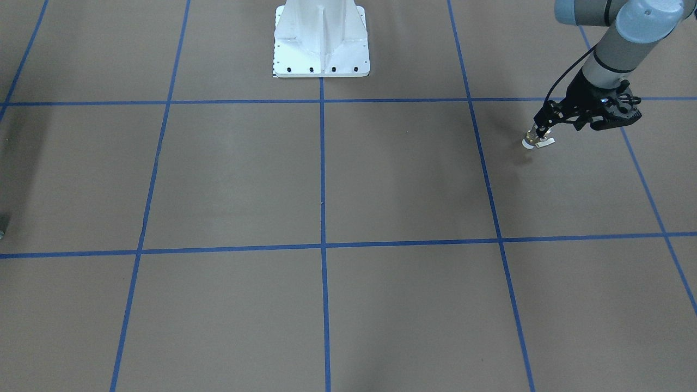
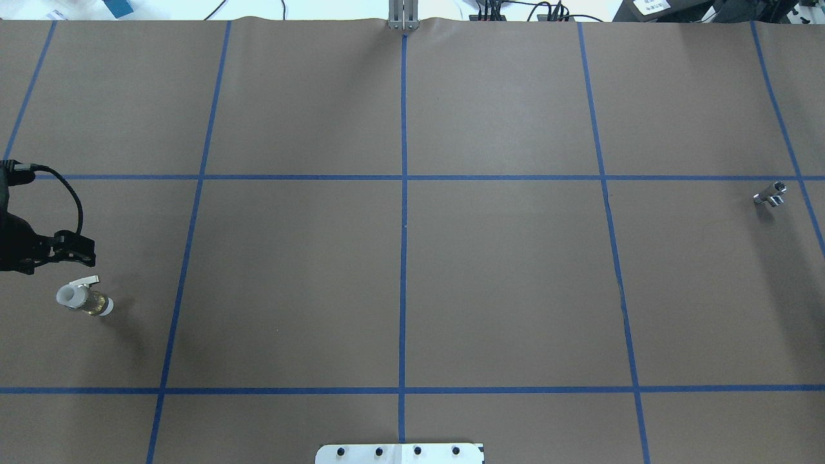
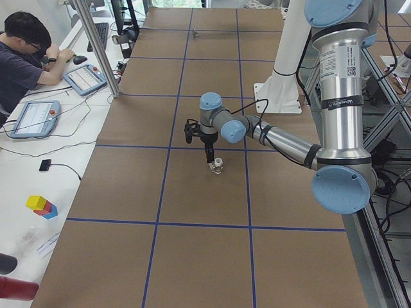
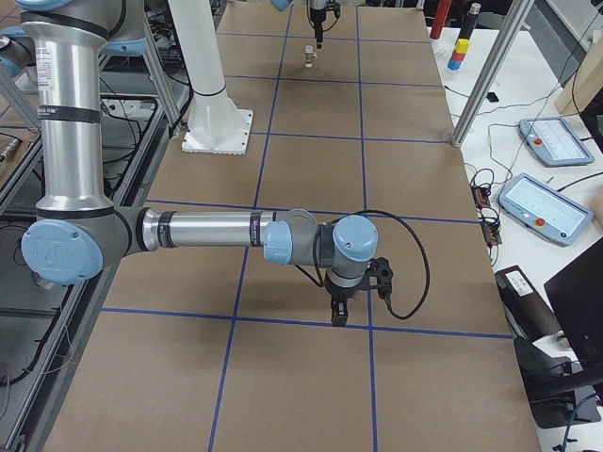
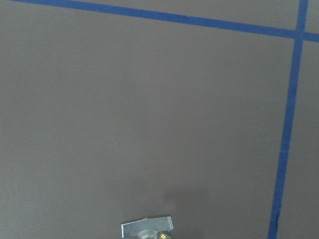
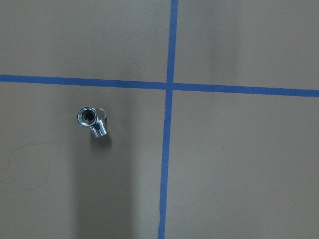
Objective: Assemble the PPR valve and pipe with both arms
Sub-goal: 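Move the left gripper down over the white-and-brass valve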
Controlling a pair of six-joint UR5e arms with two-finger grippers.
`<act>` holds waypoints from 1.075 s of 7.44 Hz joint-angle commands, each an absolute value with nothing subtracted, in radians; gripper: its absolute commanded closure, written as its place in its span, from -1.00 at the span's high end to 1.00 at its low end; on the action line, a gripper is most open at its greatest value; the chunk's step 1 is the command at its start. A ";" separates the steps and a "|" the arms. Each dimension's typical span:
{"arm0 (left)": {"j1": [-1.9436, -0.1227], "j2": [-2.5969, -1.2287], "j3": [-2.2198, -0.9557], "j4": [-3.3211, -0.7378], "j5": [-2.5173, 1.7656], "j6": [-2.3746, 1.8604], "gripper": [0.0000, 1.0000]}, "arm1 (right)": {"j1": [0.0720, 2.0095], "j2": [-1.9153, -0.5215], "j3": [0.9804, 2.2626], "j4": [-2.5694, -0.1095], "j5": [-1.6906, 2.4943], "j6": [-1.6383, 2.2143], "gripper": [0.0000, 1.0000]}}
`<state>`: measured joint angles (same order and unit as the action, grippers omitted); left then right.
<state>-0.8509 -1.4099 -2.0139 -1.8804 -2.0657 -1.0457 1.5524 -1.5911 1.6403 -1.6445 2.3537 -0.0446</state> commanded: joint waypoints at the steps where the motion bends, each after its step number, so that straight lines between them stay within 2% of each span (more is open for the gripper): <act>1: -0.847 -1.393 -2.010 -1.905 -2.069 -1.049 1.00 | 1.552 -1.592 1.637 -1.644 2.356 -0.044 0.99; 8: -0.787 -1.404 -1.959 -1.908 -2.074 -1.054 1.00 | 1.552 -1.591 1.638 -1.644 2.358 -0.045 0.99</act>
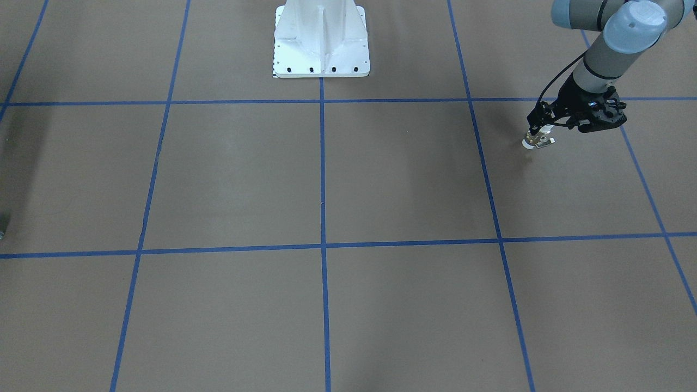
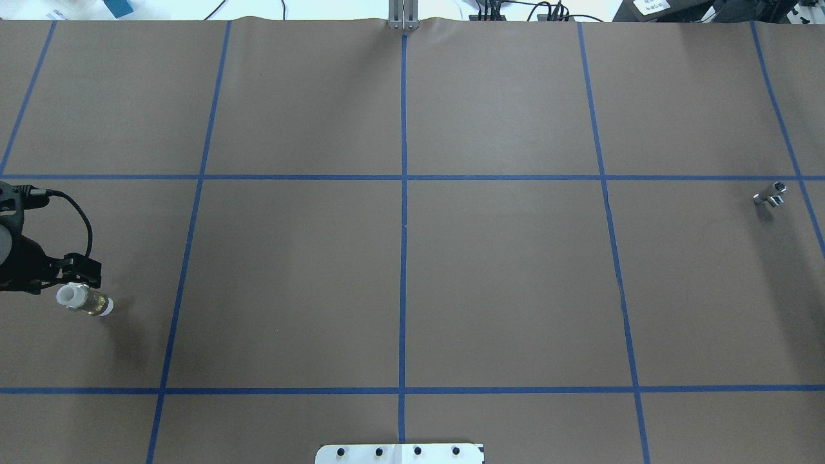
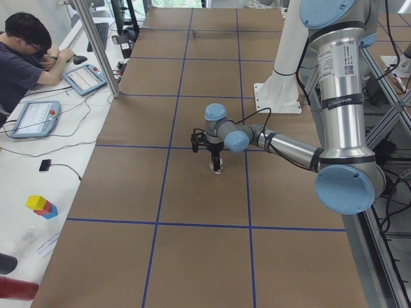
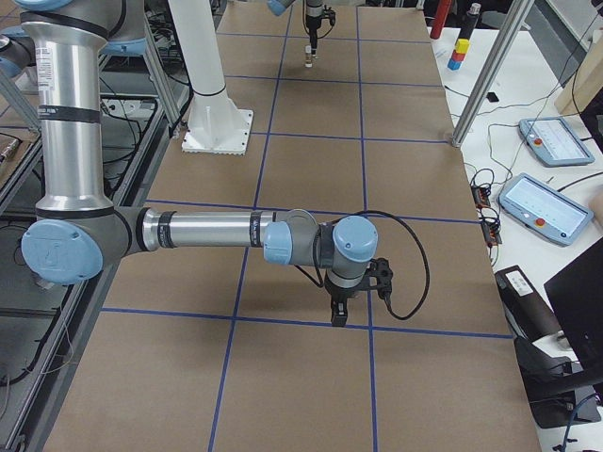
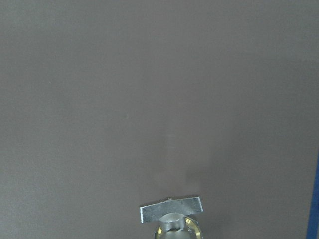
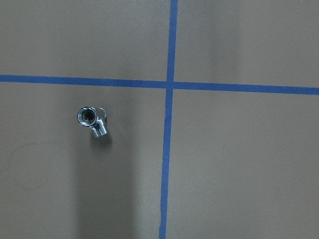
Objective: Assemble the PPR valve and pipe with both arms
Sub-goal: 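Close the left gripper on the valve body and lift it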
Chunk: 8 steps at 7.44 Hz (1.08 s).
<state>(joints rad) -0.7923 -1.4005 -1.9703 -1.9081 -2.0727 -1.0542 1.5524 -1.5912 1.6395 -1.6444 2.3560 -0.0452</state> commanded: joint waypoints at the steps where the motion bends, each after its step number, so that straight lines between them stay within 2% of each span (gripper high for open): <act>1: -0.784 -1.404 -1.956 -1.908 -2.077 -1.054 1.00 | 1.552 -1.591 1.635 -1.644 2.358 -0.044 0.99; 3: -0.769 -1.404 -1.956 -1.908 -2.079 -1.054 0.97 | 1.552 -1.589 1.632 -1.644 2.358 -0.044 0.99; 4: -0.765 -1.402 -1.957 -1.908 -2.080 -1.054 0.89 | 1.552 -1.589 1.632 -1.646 2.358 -0.044 0.99; 6: -0.764 -1.399 -1.954 -1.908 -2.095 -1.054 0.57 | 1.552 -1.589 1.632 -1.646 2.358 -0.044 0.99; 8: -0.764 -1.397 -1.948 -1.908 -2.109 -1.048 0.40 | 1.552 -1.589 1.632 -1.646 2.356 -0.044 0.99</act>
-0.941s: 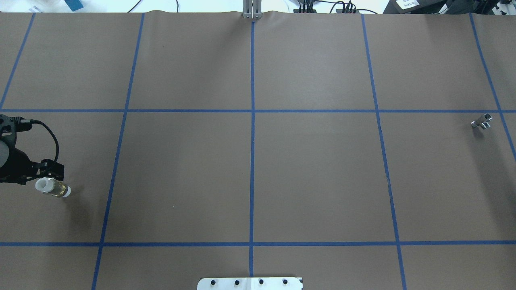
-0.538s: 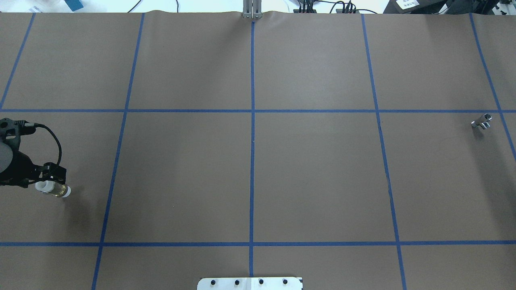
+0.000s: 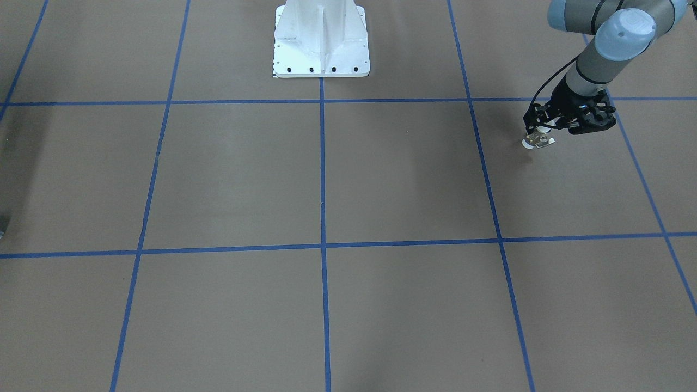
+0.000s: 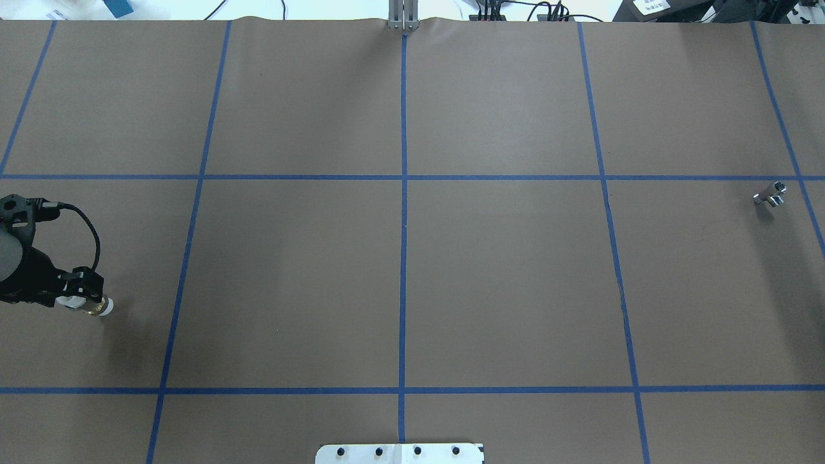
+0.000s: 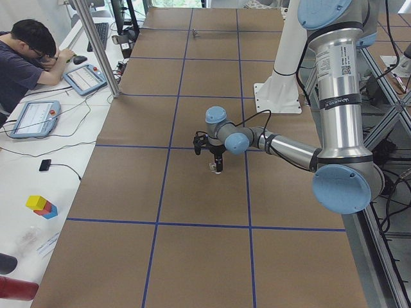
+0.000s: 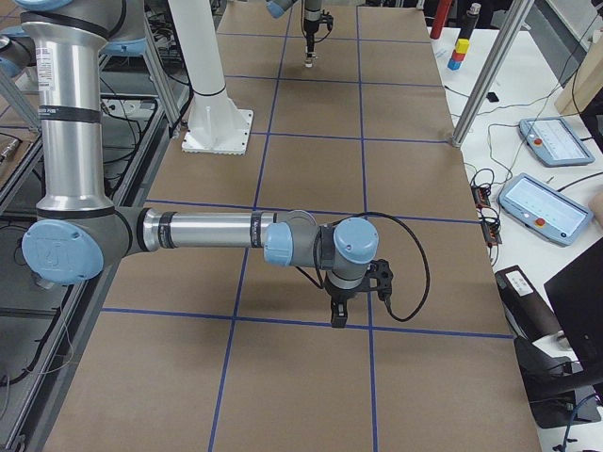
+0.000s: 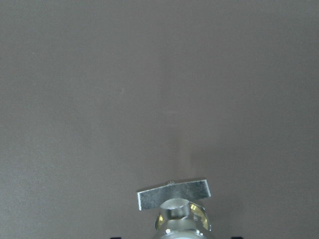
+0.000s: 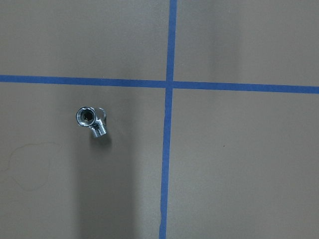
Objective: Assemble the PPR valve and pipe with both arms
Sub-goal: 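Close the left gripper on the valve body and lift it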
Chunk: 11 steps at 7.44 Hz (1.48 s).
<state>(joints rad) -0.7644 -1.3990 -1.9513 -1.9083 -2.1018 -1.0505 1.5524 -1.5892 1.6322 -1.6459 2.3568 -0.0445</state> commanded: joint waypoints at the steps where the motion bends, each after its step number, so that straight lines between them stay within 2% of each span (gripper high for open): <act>1: -0.765 -1.394 -1.948 -1.908 -2.109 -1.046 0.40 | 1.552 -1.589 1.632 -1.646 2.356 -0.044 0.99; 4: -0.764 -1.396 -1.934 -1.916 -2.109 -1.046 0.35 | 1.554 -1.589 1.631 -1.646 2.356 -0.046 0.99; 6: -0.764 -1.397 -1.936 -1.921 -2.111 -1.048 -0.04 | 1.552 -1.588 1.625 -1.646 2.356 -0.046 0.99; 7: -0.764 -1.397 -1.936 -1.922 -2.126 -1.048 -0.40 | 1.552 -1.589 1.624 -1.646 2.356 -0.046 0.99; 8: -0.765 -1.397 -1.940 -1.922 -2.153 -1.052 -0.85 | 1.552 -1.589 1.621 -1.646 2.356 -0.046 0.99; 9: -0.765 -1.397 -1.960 -1.918 -2.176 -1.054 -1.00 | 1.552 -1.589 1.618 -1.646 2.356 -0.046 0.99; 11: -0.769 -1.408 -2.026 -1.881 -2.191 -1.057 -1.00 | 1.552 -1.588 1.618 -1.646 2.356 -0.046 0.99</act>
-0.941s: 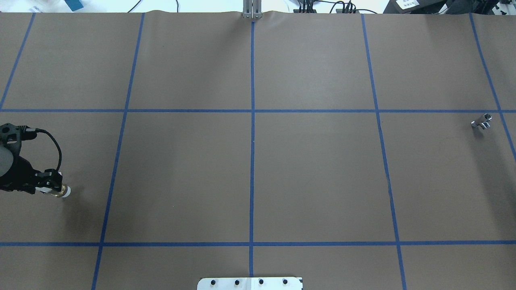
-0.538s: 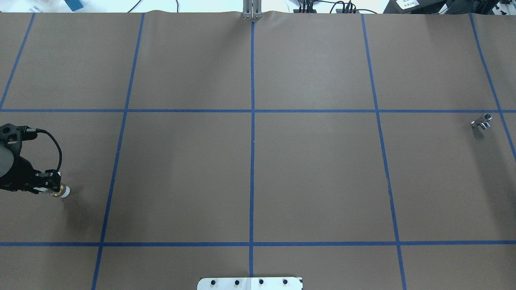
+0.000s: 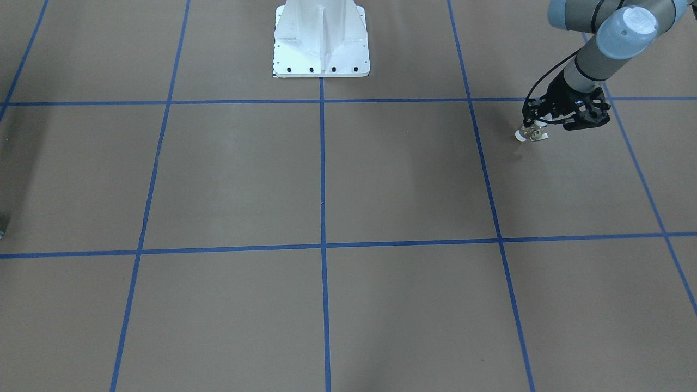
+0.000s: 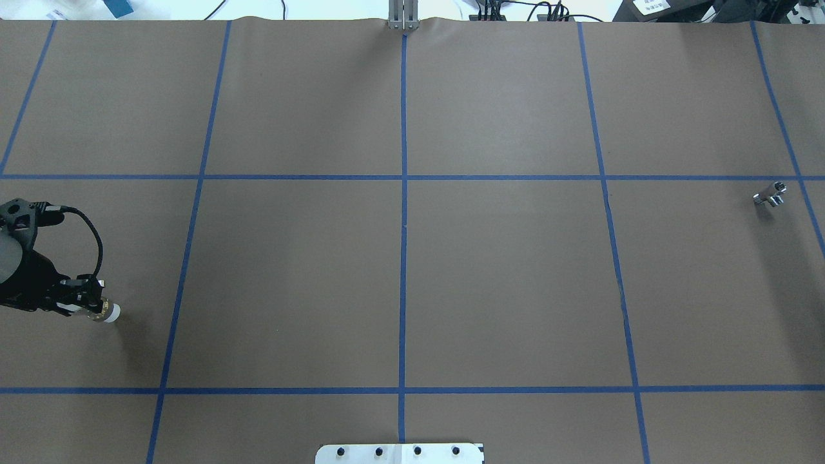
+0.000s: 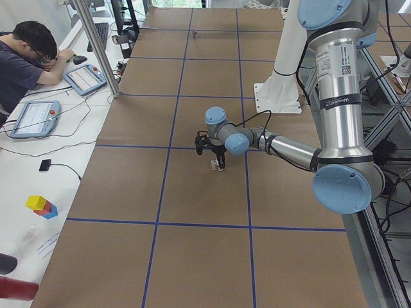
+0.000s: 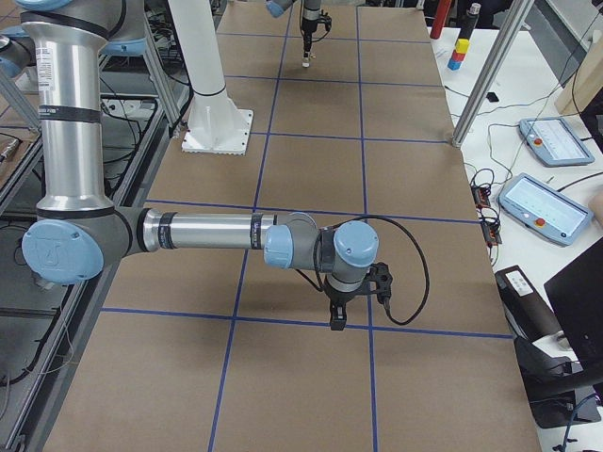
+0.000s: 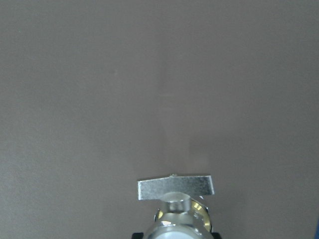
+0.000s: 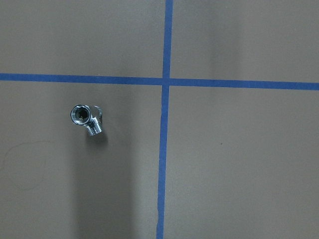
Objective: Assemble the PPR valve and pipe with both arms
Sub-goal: 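Close the left gripper on the valve body and lift it, then carry the valve with the left gripper toward the table center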
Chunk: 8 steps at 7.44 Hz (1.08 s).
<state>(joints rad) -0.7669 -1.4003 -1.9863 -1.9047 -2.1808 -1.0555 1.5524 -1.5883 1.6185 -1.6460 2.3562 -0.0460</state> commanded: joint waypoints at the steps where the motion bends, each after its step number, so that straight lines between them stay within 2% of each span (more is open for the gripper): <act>1: -0.769 -1.440 -2.077 -1.797 -2.191 -1.057 -1.00 | 1.552 -1.586 1.620 -1.644 2.356 -0.046 0.99; 2: -0.769 -1.541 -2.130 -1.635 -2.187 -1.063 -1.00 | 1.554 -1.588 1.618 -1.644 2.365 -0.046 0.99; 3: -0.769 -1.700 -2.157 -1.435 -2.180 -1.063 -1.00 | 1.552 -1.588 1.620 -1.644 2.364 -0.046 0.99; 5: -0.715 -2.118 -2.102 -1.002 -2.111 -1.072 -1.00 | 1.552 -1.591 1.629 -1.644 2.364 -0.044 0.99; 6: -0.695 -2.272 -1.995 -0.932 -2.061 -1.072 -1.00 | 1.552 -1.592 1.634 -1.644 2.365 -0.046 0.99; 7: -0.680 -2.371 -1.868 -0.936 -2.060 -1.072 -1.00 | 1.552 -1.595 1.634 -1.643 2.365 -0.046 0.99; 8: -0.673 -2.491 -1.703 -0.972 -2.062 -1.069 -1.00 | 1.552 -1.595 1.637 -1.643 2.370 -0.046 0.99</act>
<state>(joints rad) -0.6878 -2.3349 -1.8860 -0.9653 -2.0696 -1.0714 1.5524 -1.5939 1.6334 -1.6434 2.3663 -0.0458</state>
